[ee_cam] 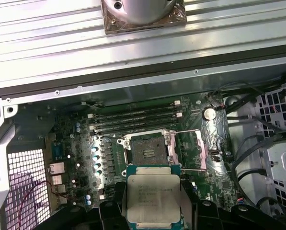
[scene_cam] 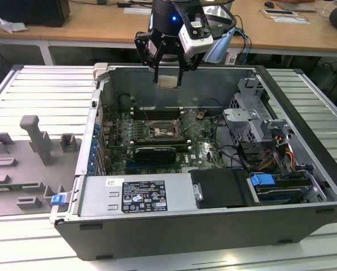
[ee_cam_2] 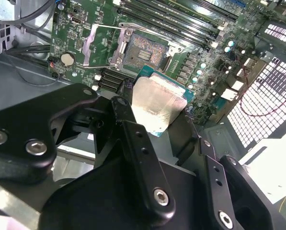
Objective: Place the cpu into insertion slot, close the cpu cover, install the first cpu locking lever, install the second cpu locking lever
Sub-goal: 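Place the cpu into insertion slot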
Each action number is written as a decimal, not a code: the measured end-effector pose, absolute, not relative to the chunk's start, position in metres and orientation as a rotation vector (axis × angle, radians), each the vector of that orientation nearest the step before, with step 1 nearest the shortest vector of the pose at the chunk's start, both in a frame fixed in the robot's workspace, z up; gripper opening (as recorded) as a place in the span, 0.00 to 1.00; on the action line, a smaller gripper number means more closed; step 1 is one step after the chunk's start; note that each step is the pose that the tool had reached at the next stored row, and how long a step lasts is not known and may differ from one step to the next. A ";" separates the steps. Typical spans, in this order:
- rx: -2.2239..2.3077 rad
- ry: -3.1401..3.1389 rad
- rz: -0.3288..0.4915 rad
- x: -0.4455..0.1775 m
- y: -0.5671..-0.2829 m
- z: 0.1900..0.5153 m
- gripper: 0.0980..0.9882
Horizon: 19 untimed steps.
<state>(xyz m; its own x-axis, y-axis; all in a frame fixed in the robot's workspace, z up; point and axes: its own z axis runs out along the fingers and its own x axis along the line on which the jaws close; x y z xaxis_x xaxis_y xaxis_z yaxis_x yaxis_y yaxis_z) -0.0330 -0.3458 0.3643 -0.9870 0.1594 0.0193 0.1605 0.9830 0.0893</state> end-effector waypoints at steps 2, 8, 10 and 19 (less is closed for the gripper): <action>-0.257 -3.116 -0.142 -0.033 -0.346 0.364 0.49; -0.274 -3.115 -0.142 -0.033 -0.346 0.364 0.49; -0.280 -3.115 -0.142 -0.033 -0.346 0.364 0.49; -0.306 -3.113 -0.142 -0.033 -0.346 0.364 0.49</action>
